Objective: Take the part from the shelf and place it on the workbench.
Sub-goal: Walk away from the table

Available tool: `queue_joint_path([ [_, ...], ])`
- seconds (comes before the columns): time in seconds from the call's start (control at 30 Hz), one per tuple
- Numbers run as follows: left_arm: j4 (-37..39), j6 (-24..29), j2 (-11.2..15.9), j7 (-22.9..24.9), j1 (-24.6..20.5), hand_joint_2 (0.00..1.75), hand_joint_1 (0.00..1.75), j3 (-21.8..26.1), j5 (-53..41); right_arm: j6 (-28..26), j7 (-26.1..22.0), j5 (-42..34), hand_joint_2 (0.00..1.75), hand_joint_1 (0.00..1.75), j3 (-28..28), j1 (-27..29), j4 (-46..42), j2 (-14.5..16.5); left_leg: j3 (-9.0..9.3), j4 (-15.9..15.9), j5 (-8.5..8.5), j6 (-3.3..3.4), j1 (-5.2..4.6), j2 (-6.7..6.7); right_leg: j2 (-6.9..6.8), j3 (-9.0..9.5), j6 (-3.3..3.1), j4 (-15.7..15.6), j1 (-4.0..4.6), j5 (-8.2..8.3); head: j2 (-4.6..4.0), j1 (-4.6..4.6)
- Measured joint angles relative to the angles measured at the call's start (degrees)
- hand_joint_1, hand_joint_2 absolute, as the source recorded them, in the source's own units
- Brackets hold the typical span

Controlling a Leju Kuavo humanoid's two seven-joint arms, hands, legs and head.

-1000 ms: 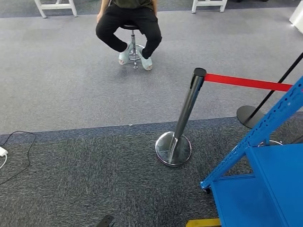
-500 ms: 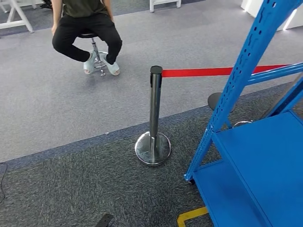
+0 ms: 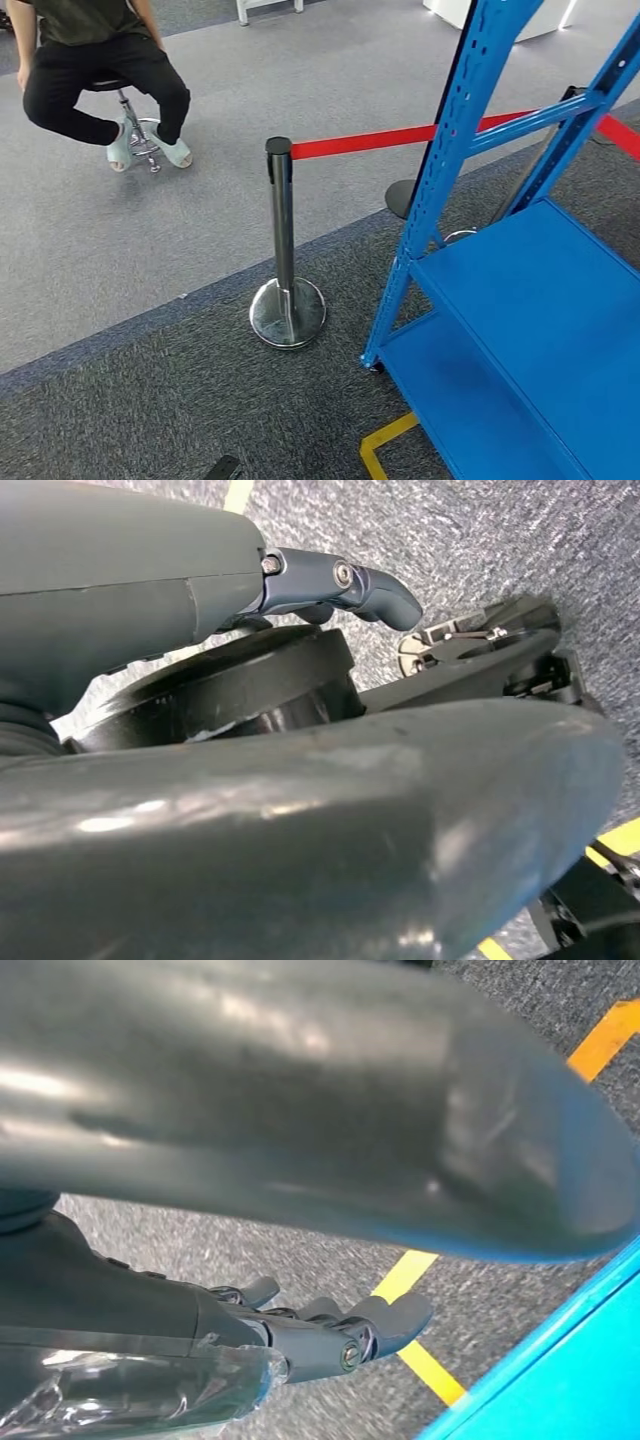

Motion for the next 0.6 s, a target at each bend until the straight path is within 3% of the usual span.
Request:
queue_joint_path([
  [0.07,0.0,0.0,0.1,0.1,0.2,0.00,0.00,0.0,-0.2,-0.1,0.0,-0.1,0.00,0.00,0.0,0.0,0.0,0.0,0.58,0.1,-0.50,-0.54,-0.28,1.15,-2.85,4.19,-0.26,-7.4,0.05,2.74,0.00,-0.01],
  [0.13,0.0,0.0,0.2,0.1,0.2,0.00,0.00,0.0,-0.3,-0.1,0.0,-0.2,0.00,0.00,0.1,0.0,0.0,0.1,1.04,0.0,-0.77,-1.15,-0.67,2.00,-4.28,5.63,-0.98,-10.1,0.15,3.39,0.00,-0.13],
  [0.2,0.0,0.0,0.2,0.1,0.3,0.00,0.00,0.0,-0.3,-0.1,0.1,-0.2,0.00,0.00,0.1,0.0,0.0,0.1,1.37,-0.2,-0.89,-1.76,-0.71,2.94,-2.85,5.45,-1.86,-10.2,0.14,3.60,0.00,-0.22],
  [0.27,0.0,0.0,0.3,0.2,0.2,0.00,0.00,0.0,-0.3,0.0,0.1,-0.2,0.00,0.00,0.1,0.0,0.0,0.1,0.99,1.0,-2.07,-2.42,-0.53,1.26,-1.35,5.48,-2.59,-10.5,-0.07,3.87,0.00,-0.48],
  [0.33,0.0,0.0,0.2,0.2,-0.1,0.00,0.00,-0.1,-0.4,0.1,0.1,-0.2,0.00,0.00,0.2,-0.1,-0.1,0.1,-1.76,6.7,-5.21,-2.79,-0.42,-1.94,0.15,5.53,-3.11,-10.8,-0.24,4.08,0.00,-0.91],
  [0.4,0.0,0.0,0.2,0.1,-0.4,0.00,0.00,-0.1,-0.4,0.1,0.1,-0.3,0.00,0.00,0.3,-0.1,-0.1,0.1,-5.78,14.3,-7.92,-2.84,-0.43,-3.14,1.91,5.49,-3.33,-10.8,-0.19,4.13,0.00,-1.06],
  [0.43,0.0,0.0,0.2,0.1,-0.5,0.00,0.00,-0.1,-0.4,0.1,0.1,-0.3,0.00,0.00,0.3,-0.1,-0.1,0.1,-6.97,16.1,-7.84,-2.78,-0.43,-3.32,2.91,5.51,-3.34,-10.8,-0.16,4.13,0.00,-1.08],
  [0.47,0.0,0.0,0.2,0.1,-0.5,0.00,0.00,-0.1,-0.4,0.2,0.1,-0.4,0.00,0.00,0.4,-0.1,-0.1,0.1,-7.11,15.7,-6.59,-2.67,-0.42,-3.46,3.91,5.56,-3.32,-10.8,-0.15,4.15,0.00,-1.07],
  [0.53,0.0,0.0,0.2,0.1,-0.5,0.00,0.00,-0.1,-0.6,0.2,0.1,-0.5,0.00,0.00,0.4,-0.1,-0.1,0.1,-4.75,9.6,-2.15,-2.40,-0.25,-4.82,5.86,5.64,-3.14,-10.8,-0.21,4.25,0.00,-1.09],
  [0.6,0.0,0.1,0.1,0.1,-0.5,0.00,0.00,-0.1,-0.8,0.1,0.1,-0.5,0.00,0.00,0.4,-0.1,-0.1,0.1,-1.96,2.7,0.61,-2.05,0.08,-7.37,7.54,5.35,-2.64,-10.6,-0.08,4.32,0.00,-1.14],
])
